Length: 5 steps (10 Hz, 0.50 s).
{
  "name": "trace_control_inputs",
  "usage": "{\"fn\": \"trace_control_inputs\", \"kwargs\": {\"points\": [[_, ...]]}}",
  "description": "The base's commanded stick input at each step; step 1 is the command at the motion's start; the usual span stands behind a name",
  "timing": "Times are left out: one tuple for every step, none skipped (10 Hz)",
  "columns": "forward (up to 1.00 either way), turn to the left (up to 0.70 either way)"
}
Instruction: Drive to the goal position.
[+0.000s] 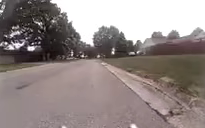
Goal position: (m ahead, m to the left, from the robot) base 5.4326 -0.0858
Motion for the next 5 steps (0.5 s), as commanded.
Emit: {"fn": "trace_control_inputs", "kwargs": {"points": [[0.7, 0.0], [0.7, 0.0], [0.7, 0.0], [0.7, 0.0], [0.7, 0.0]]}}
